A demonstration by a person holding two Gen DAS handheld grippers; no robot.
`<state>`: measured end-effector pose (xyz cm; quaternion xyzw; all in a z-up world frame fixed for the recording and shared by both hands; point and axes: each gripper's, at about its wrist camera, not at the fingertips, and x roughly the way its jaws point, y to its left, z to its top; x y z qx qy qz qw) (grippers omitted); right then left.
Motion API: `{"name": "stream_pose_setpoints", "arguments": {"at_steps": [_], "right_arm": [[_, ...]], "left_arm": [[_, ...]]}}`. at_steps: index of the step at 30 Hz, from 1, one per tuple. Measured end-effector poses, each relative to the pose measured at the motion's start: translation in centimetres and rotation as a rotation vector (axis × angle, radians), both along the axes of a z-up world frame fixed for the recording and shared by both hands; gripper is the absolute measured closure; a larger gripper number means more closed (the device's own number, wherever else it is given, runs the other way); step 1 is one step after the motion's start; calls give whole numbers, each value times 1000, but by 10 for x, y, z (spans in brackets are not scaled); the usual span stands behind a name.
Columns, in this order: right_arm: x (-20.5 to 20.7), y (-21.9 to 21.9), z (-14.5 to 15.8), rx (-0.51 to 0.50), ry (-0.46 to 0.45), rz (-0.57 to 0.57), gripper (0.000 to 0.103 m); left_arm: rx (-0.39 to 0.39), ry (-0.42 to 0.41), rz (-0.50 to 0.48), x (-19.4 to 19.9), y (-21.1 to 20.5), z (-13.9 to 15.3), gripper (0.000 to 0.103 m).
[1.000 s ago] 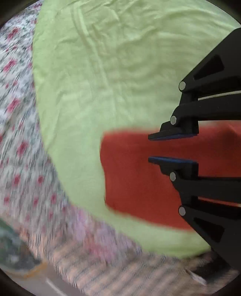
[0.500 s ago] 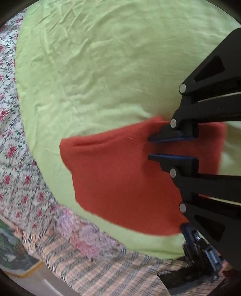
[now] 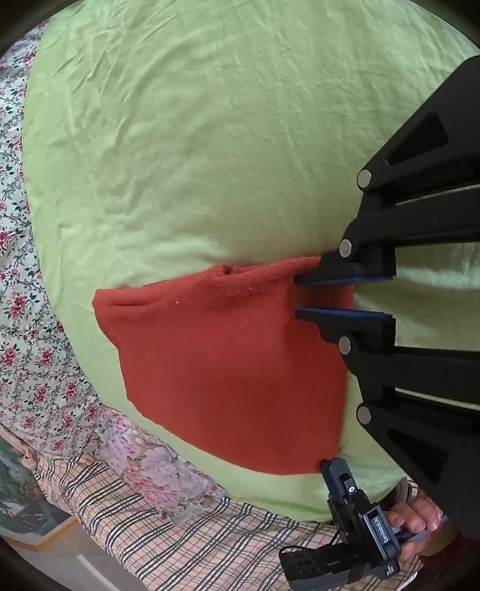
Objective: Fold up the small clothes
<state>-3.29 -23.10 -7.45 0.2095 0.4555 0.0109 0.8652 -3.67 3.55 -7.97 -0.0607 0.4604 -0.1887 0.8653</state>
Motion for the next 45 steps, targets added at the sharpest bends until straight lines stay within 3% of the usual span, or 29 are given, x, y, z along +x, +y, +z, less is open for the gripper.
{"name": "stream_pose_setpoints", "arguments": {"at_steps": [4, 12, 14, 16, 17, 23, 26, 30, 36, 45], "right_arm": [[-15, 10, 16, -9, -34, 3, 90], [-39, 35, 36, -20, -61, 29, 86], [-44, 41, 38, -18, -56, 40, 82], [-52, 46, 39, -25, -55, 44, 65], [-57, 49, 39, -33, -56, 45, 61], [-76, 61, 36, -77, -8, 65, 60], [-80, 64, 36, -95, 1, 80, 54], [-78, 70, 41, -142, -25, 92, 35], [-61, 72, 46, -160, -59, 97, 31], [-35, 78, 43, -169, -33, 121, 24]], "left_arm": [[47, -30, 35, -15, 7, 9, 60], [90, -50, 88, -30, 18, 24, 48], [123, -59, 91, -35, 19, 28, 38], [151, -67, 93, -40, 20, 30, 35], [173, -68, 91, -44, 20, 30, 32], [256, -57, 97, -61, 23, 31, 23], [282, -60, 108, -64, 24, 30, 22], [312, -84, 129, -59, 22, 29, 22], [311, -127, 151, -42, 20, 37, 20], [376, -73, 211, -6, 15, 34, 19]]}}
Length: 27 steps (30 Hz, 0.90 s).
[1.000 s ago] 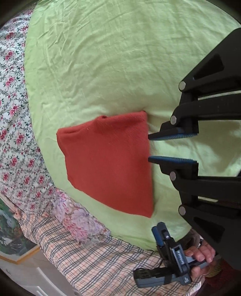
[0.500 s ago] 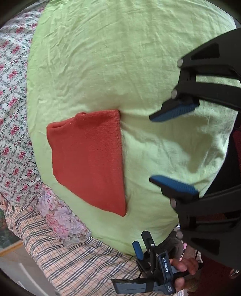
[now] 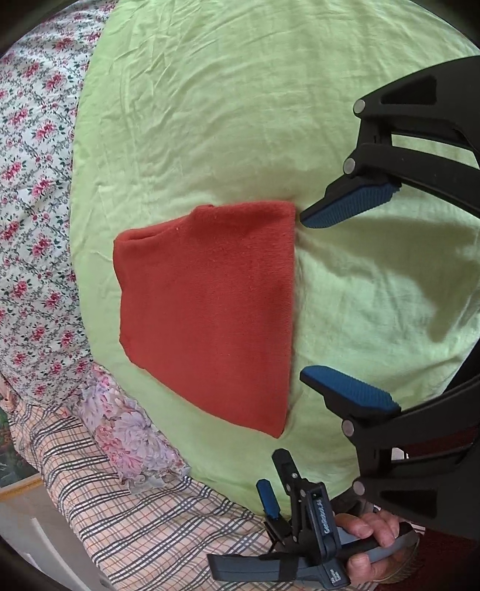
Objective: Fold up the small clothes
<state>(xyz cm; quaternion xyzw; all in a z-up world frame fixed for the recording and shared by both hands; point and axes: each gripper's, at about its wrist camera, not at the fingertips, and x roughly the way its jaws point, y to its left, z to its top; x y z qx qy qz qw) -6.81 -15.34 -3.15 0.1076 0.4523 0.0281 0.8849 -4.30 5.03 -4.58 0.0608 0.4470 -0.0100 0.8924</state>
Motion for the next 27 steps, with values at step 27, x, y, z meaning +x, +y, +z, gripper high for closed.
{"name": "stream_pose_setpoints", "arguments": {"at_steps": [27], "right_arm": [[52, 11, 7, -46, 8, 74, 15]], "left_arm": [[28, -20, 1, 35, -16, 17, 16]]}}
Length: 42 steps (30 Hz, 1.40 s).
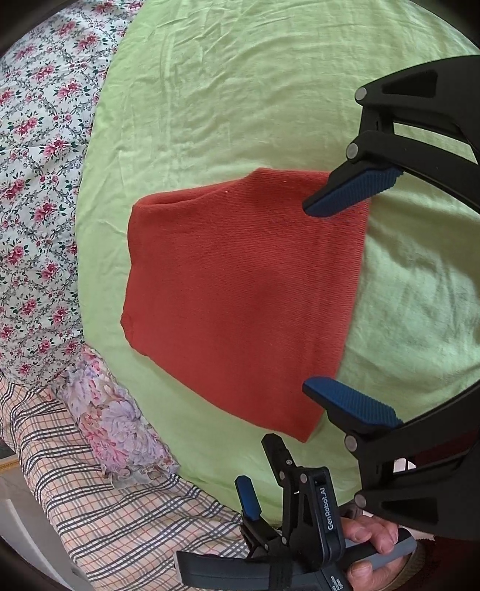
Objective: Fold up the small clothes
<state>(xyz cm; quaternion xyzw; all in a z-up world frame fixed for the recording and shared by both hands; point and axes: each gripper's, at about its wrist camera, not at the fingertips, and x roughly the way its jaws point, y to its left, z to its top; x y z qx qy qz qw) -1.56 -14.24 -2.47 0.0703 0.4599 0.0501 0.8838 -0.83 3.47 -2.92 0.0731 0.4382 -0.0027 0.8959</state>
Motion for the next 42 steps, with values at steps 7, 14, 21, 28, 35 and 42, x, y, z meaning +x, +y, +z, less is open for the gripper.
{"name": "stream_pose_setpoints", "arguments": {"at_steps": [7, 14, 21, 28, 35, 42], "right_arm": [[12, -7, -1, 19, 9, -12, 14], [25, -13, -1, 26, 15, -12, 14], [37, -23, -4, 58, 19, -29, 14], [54, -38, -9, 87, 28, -70, 14], [62, -40, -10, 89, 39, -59, 14], [61, -35, -8, 87, 33, -51, 14]], "left_arm": [[-13, 1, 6, 9, 0, 2, 16], [-26, 2, 17, 20, 2, 4, 15], [-57, 21, 22, 32, 5, 1, 15], [-80, 26, 42, 47, 9, 2, 15], [-72, 14, 52, 52, 4, 4, 15], [-68, 6, 43, 47, -2, 5, 15]]}}
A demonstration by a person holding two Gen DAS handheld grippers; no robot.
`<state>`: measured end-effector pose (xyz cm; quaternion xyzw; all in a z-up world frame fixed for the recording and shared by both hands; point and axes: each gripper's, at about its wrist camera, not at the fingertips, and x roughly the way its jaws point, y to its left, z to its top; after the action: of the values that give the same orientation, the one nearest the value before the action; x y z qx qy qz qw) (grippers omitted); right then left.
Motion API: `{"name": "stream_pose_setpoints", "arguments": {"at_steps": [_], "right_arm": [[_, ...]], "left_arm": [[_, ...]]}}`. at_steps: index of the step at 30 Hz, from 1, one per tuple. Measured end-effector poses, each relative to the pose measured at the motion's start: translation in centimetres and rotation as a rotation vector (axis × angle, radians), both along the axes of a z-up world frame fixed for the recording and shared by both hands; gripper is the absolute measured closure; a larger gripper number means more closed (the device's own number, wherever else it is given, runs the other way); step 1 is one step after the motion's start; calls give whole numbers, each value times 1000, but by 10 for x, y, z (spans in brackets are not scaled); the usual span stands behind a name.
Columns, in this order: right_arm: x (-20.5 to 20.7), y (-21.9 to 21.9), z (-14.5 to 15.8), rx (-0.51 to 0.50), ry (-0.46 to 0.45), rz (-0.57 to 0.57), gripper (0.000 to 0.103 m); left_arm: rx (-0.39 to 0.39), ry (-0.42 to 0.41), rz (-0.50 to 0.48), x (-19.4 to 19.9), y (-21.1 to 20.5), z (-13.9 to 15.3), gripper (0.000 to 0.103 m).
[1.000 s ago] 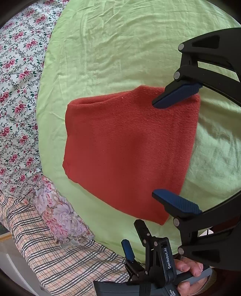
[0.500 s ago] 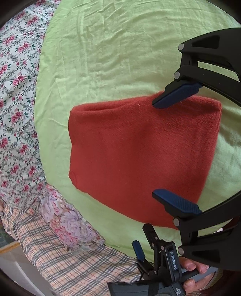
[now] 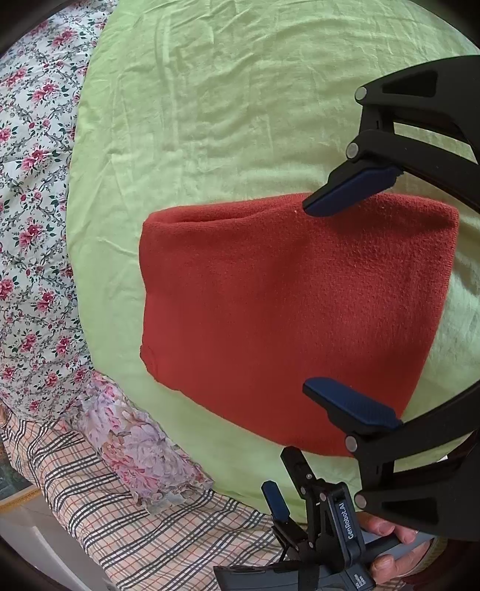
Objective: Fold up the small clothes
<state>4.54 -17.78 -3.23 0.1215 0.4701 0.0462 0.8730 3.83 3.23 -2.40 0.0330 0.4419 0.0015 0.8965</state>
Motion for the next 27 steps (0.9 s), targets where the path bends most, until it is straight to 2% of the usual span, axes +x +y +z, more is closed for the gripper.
{"name": "stream_pose_setpoints", "arguments": {"at_steps": [27], "right_arm": [[-22, 16, 0, -5, -46, 26, 14]], "left_arm": [[21, -44, -31, -25, -9, 2, 12]]}}
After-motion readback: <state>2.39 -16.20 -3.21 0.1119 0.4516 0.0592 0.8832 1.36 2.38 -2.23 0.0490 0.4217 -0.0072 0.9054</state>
